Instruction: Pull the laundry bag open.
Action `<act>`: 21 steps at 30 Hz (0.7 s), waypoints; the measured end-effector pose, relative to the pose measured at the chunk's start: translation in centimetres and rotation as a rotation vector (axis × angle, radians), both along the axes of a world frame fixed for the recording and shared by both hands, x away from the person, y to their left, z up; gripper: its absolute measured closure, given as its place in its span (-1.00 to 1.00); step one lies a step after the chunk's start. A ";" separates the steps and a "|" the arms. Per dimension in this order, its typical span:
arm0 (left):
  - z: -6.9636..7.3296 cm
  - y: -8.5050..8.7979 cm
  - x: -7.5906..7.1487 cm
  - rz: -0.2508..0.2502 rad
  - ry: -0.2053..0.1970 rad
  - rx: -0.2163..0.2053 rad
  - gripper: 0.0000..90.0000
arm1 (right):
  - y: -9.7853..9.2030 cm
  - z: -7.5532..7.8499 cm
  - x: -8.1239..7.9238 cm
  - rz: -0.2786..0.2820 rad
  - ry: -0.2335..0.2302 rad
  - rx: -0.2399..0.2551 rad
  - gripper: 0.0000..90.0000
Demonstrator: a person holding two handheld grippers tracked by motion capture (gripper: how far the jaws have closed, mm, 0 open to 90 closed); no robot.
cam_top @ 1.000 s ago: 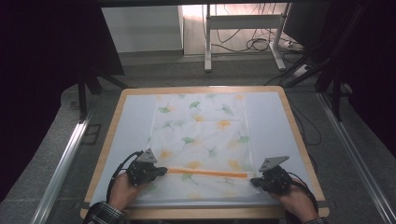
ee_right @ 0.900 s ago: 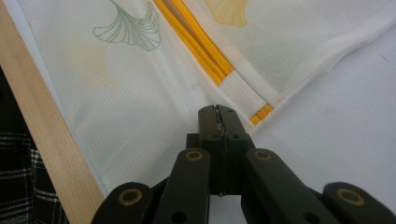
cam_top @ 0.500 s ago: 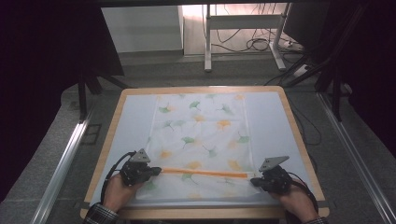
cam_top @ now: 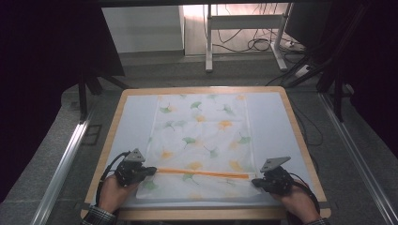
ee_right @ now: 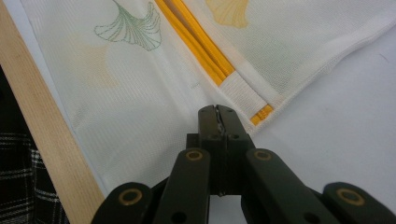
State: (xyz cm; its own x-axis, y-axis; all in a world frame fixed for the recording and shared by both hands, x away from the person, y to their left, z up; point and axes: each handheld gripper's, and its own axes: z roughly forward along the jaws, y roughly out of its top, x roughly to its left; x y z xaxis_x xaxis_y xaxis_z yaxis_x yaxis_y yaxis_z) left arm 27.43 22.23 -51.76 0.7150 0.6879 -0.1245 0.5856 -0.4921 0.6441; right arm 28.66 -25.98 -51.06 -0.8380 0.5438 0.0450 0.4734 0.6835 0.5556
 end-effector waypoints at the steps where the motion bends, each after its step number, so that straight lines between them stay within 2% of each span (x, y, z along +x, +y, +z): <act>1: 0.0 0.1 0.0 0.002 0.002 -0.001 1.00 | 0.0 0.0 0.0 0.000 0.000 0.000 0.99; 21: 0.0 1.6 -0.1 0.041 0.013 -0.011 1.00 | 0.0 0.0 0.0 0.001 0.001 0.001 0.99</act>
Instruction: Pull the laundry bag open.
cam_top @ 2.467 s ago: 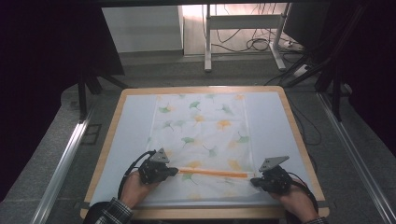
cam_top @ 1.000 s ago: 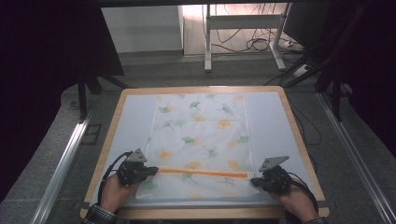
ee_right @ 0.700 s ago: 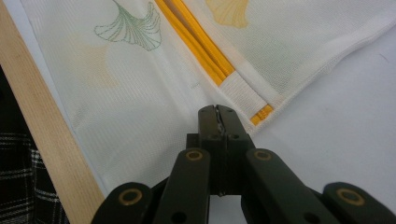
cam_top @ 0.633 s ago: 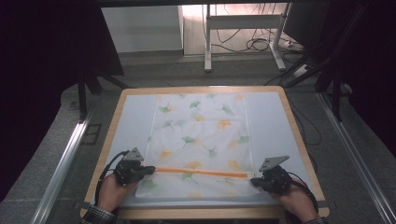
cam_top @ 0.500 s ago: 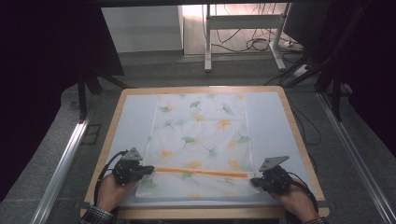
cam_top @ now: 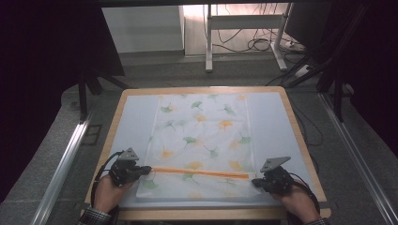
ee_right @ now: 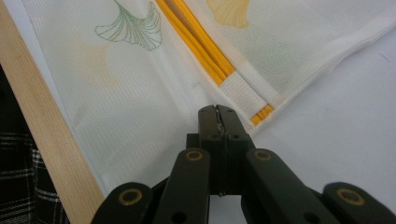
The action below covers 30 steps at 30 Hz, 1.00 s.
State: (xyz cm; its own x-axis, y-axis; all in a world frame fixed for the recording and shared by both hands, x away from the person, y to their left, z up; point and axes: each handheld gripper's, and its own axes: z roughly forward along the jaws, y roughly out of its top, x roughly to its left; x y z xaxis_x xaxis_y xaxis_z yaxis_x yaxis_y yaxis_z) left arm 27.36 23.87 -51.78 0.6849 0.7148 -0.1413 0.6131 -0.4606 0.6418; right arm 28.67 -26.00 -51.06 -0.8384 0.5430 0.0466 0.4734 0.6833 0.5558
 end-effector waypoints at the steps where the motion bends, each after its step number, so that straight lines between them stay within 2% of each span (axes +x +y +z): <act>1: 0.0 0.1 0.0 0.001 0.000 0.001 1.00 | 0.0 0.0 0.0 0.000 0.000 0.000 0.99; 14: 0.0 1.0 -0.1 0.022 0.006 0.002 1.00 | 0.0 0.0 0.0 0.000 -0.002 -0.002 0.99; 17: 0.0 1.1 -0.1 0.029 0.003 0.020 1.00 | 0.0 0.0 0.0 0.001 -0.003 -0.001 0.99; 30: -0.4 2.7 -0.1 0.080 0.018 0.010 1.00 | 0.0 0.0 0.0 0.001 -0.002 -0.001 0.99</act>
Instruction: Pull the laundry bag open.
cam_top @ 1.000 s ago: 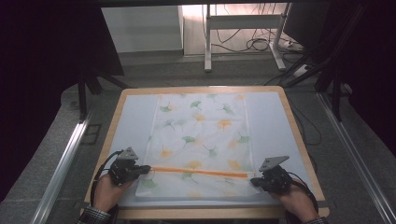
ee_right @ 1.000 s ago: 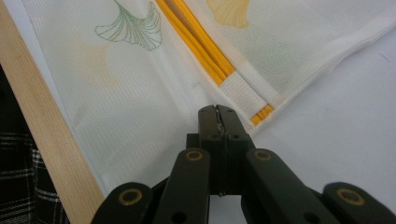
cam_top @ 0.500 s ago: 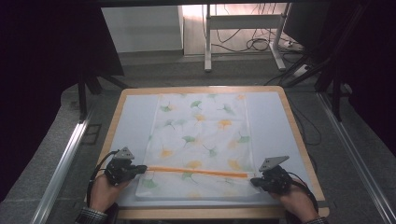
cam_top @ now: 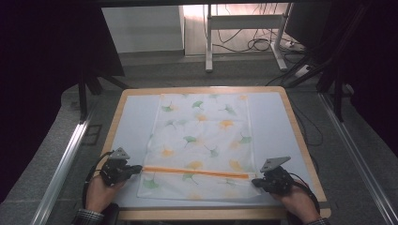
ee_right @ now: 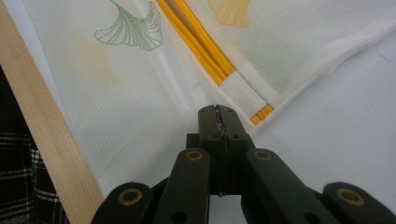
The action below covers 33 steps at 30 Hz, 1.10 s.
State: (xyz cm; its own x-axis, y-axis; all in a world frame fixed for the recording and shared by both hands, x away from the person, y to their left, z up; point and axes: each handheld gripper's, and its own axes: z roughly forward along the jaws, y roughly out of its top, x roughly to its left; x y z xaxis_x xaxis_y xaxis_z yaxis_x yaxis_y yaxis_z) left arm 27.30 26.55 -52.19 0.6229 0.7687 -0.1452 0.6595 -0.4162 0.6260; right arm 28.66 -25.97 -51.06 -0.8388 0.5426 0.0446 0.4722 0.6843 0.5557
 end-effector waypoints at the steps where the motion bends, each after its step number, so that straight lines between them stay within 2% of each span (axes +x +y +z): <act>1: 0.0 0.0 0.0 0.002 0.002 -0.001 1.00 | 0.0 0.0 0.0 0.000 -0.001 0.000 0.99; 7: -0.3 0.1 0.2 -0.001 0.016 0.022 1.00 | 0.0 0.0 0.0 0.000 -0.003 -0.002 0.99; 13: -0.5 0.1 0.4 0.001 0.023 0.020 1.00 | 0.0 0.0 0.0 0.001 -0.003 -0.002 0.99; 19: -0.6 0.3 0.3 -0.001 0.028 -0.025 1.00 | 0.0 0.0 0.0 0.006 -0.008 -0.005 0.98; 22: -0.5 0.2 0.3 -0.010 0.019 -0.022 0.99 | 0.1 0.0 -0.1 0.005 -0.007 -0.008 0.98; 26: -0.2 0.1 0.0 -0.019 -0.015 -0.019 0.96 | 0.1 0.1 -0.1 0.004 -0.005 -0.007 0.91; 28: 0.0 0.0 -0.1 -0.012 -0.038 -0.016 0.84 | 0.0 0.1 0.0 0.007 0.010 0.004 0.78; 33: 0.1 -0.3 -0.3 -0.008 -0.072 -0.020 0.51 | 0.1 0.2 -0.1 0.001 0.021 0.006 0.73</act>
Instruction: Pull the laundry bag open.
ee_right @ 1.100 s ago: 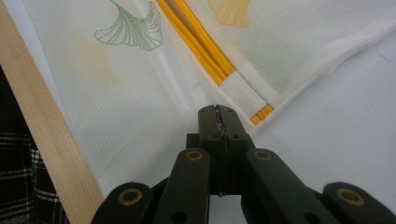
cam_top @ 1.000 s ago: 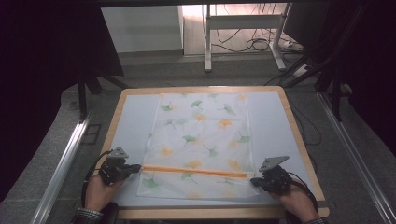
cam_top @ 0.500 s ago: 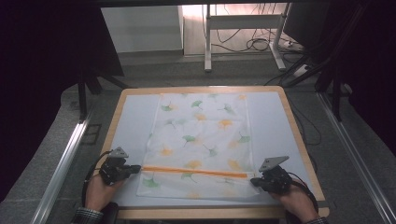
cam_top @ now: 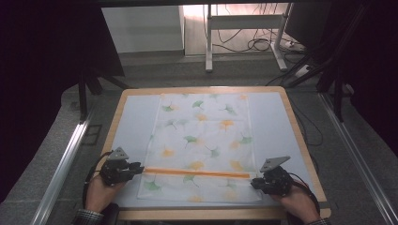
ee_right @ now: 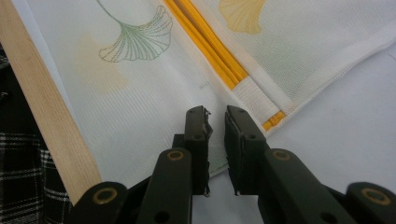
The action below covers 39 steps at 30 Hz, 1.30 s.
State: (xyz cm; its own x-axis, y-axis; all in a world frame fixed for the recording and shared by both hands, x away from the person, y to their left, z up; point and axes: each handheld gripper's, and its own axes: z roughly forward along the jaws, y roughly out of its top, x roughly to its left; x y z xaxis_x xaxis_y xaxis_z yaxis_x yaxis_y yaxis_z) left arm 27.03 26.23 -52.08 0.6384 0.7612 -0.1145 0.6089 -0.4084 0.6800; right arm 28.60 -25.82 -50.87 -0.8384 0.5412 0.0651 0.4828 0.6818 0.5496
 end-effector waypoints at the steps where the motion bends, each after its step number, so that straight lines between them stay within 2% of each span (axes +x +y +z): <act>1: 0.0 -0.1 0.0 -0.004 -0.004 0.006 0.44 | 0.0 0.0 0.0 -0.001 0.002 0.001 0.73; 5: 0.0 -0.4 0.0 -0.002 -0.014 0.014 0.18 | 0.1 0.1 0.0 -0.006 0.000 -0.003 0.71; 11: 0.0 -0.6 0.0 -0.003 -0.018 0.025 0.01 | 0.2 0.3 -0.1 -0.002 -0.024 -0.014 0.63; 17: 0.0 -0.9 0.0 0.000 -0.028 0.033 -0.23 | 0.1 0.8 -0.1 -0.023 -0.057 0.005 0.50; 29: 0.4 -1.5 -0.1 -0.008 -0.061 0.047 -0.45 | 0.2 1.5 0.2 -0.059 -0.074 0.032 0.28; 34: 0.4 -1.7 -0.1 -0.004 -0.059 0.056 -0.51 | 0.2 1.7 0.3 -0.068 -0.081 0.046 0.20; 39: 0.4 -1.9 -0.1 -0.009 -0.065 0.061 -0.58 | 0.1 2.0 0.4 -0.078 -0.106 0.055 0.09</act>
